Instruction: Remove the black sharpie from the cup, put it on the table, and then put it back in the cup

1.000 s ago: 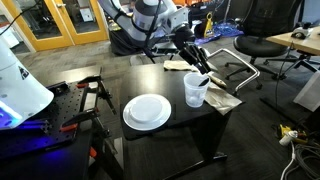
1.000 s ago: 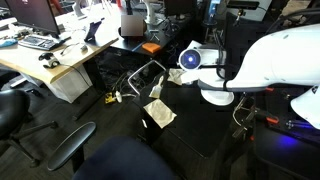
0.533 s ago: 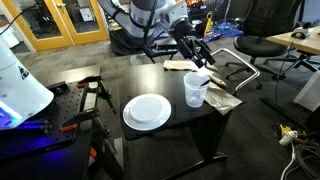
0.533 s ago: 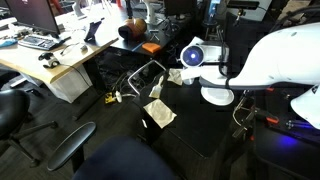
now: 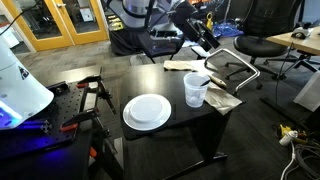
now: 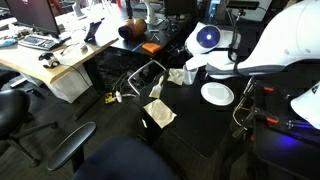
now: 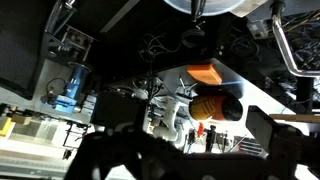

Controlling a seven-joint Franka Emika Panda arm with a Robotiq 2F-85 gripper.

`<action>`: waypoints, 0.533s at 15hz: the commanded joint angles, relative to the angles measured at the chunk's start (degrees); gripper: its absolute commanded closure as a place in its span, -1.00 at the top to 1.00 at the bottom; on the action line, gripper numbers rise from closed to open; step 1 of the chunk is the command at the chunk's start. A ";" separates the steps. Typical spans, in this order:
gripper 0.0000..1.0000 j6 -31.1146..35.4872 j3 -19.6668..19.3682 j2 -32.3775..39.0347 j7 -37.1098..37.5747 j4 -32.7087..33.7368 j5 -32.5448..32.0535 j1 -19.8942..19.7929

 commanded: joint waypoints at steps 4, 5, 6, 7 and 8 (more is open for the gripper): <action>1.00 10.43 0.59 -18.87 -22.39 -5.12 -1.10 -4.62; 1.00 10.85 0.87 -21.31 -25.88 -5.55 -1.05 -5.29; 1.00 11.12 1.15 -23.55 -29.18 -5.97 -1.02 -5.92; 1.00 10.71 1.43 -25.80 -32.46 -6.30 -0.99 -6.40; 1.00 10.57 1.85 -27.99 -35.52 -6.69 -0.91 -6.98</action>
